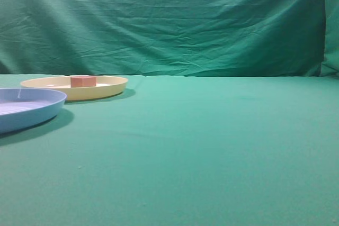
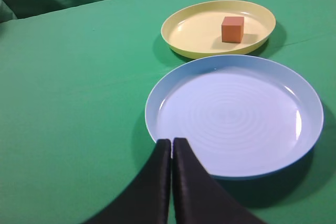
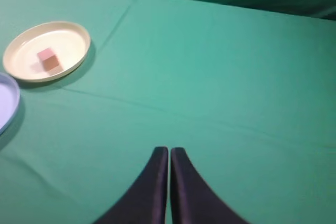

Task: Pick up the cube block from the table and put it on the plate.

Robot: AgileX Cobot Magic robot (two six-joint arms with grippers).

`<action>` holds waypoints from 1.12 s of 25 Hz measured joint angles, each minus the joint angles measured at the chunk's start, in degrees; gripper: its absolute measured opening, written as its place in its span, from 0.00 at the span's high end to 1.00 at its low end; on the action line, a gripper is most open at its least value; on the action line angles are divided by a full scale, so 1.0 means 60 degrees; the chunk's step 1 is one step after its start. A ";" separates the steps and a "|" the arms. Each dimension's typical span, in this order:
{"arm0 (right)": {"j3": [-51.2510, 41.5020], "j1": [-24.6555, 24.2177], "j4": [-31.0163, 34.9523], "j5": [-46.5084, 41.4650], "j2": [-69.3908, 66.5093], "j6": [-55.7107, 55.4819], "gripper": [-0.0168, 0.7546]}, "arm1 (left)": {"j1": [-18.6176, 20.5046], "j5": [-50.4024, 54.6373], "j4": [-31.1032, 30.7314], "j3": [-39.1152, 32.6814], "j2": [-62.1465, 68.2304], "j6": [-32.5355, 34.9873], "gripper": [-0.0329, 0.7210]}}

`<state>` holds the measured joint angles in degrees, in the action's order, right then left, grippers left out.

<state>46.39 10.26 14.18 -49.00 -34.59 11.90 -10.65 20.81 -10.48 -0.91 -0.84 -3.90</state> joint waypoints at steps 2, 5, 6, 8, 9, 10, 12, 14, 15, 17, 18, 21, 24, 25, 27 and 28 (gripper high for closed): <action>-0.1206 -0.0357 -0.0034 0.0914 0.0944 0.0000 0.98 | 0.0000 0.0000 0.0000 0.0000 0.0000 0.0000 0.96; -0.2929 -0.0917 -0.0129 0.2129 0.2292 0.0000 0.98 | 0.0000 0.0000 0.0000 0.0000 0.0000 0.0000 0.96; -0.3529 -0.1025 -0.0145 0.2559 0.2655 0.0017 0.98 | 0.0000 0.0000 0.0000 0.0000 0.0000 0.0000 0.96; -0.4595 -0.1127 -0.0191 0.3354 0.3406 0.0198 0.98 | 0.0000 0.0000 0.0000 0.0000 0.0000 0.0000 0.96; -0.5145 -0.1144 -0.0190 0.3741 0.3706 0.0285 0.98 | 0.0000 0.0000 0.0000 0.0000 0.0000 0.0000 0.96; -0.5674 -0.1144 -0.0228 0.4077 0.3937 0.0333 0.98 | 0.0000 0.0000 0.0000 0.0000 0.0000 0.0000 0.96; -0.6547 -0.1144 -0.0263 0.4541 0.4416 0.0397 0.98 | 0.0000 0.0000 0.0000 0.0000 0.0000 0.0000 0.96; -0.7293 -0.1144 -0.0267 0.4862 0.4843 0.0415 0.98 | 0.0000 0.0000 0.0000 0.0000 0.0000 0.0000 0.96; -0.7634 -0.1144 -0.0267 0.4994 0.5069 0.0415 0.98 | 0.0000 0.0000 0.0000 0.0000 0.0000 0.0000 0.96; -0.7967 -0.1144 -0.0267 0.5011 0.5498 0.0415 0.98 | 0.0000 0.0000 0.0000 0.0000 0.0000 0.0000 0.96; -0.7977 -0.1144 -0.0308 0.4957 0.5705 0.0415 0.98 | 0.0000 0.0000 0.0000 0.0000 0.0000 0.0000 0.96; -0.7985 -0.1144 -0.0566 0.4679 0.5861 0.0415 0.98 | 0.0000 0.0000 0.0000 0.0000 0.0000 0.0000 0.96; -0.7985 -0.1144 -0.0708 0.4570 0.5861 0.0415 0.98 | 0.0000 0.0000 0.0000 0.0000 0.0000 0.0000 0.96; -0.7985 -0.1144 -0.0746 0.4547 0.5861 0.0415 0.98 | 0.0000 0.0000 0.0000 0.0000 0.0000 0.0000 0.96; -0.7985 -0.1144 -0.0765 0.4548 0.5861 0.0415 0.98 | 0.0000 0.0000 0.0000 0.0000 0.0000 0.0000 0.96; -0.7985 -0.1144 -0.0779 0.4548 0.5861 0.0415 0.98 | 0.0000 0.0000 0.0000 0.0000 0.0000 0.0000 0.96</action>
<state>-1.52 3.40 9.50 -21.71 0.58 14.39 -10.65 20.81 -10.48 -0.91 -0.84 -3.90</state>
